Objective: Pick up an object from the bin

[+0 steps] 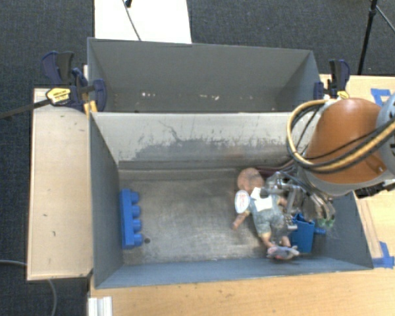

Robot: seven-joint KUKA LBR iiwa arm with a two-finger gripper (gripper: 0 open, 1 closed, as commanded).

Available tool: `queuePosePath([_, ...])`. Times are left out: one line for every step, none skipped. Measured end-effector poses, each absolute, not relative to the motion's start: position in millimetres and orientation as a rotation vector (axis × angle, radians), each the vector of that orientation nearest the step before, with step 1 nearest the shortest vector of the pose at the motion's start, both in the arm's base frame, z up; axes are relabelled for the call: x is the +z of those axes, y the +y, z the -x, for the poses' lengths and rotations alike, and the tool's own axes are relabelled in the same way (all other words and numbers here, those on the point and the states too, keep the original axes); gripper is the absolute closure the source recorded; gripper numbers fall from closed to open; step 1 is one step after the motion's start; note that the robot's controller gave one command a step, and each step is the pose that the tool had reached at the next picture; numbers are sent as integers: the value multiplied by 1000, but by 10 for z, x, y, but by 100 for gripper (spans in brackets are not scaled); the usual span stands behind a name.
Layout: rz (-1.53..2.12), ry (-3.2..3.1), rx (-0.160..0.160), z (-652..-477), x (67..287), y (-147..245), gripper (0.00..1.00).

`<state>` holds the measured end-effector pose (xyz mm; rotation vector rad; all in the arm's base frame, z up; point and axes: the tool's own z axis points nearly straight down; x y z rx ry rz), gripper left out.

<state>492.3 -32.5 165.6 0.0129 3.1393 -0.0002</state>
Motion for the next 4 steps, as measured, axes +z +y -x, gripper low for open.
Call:
queuePosePath([298,3114,-3,-5279,1256,-277,0])
queuePosePath([549,3104,11,-5630,1274,-272,0])
queuePosePath([729,3049,-2,-5738,1444,-299,0])
queuePosePath([963,2938,5,-5819,945,-251,0])
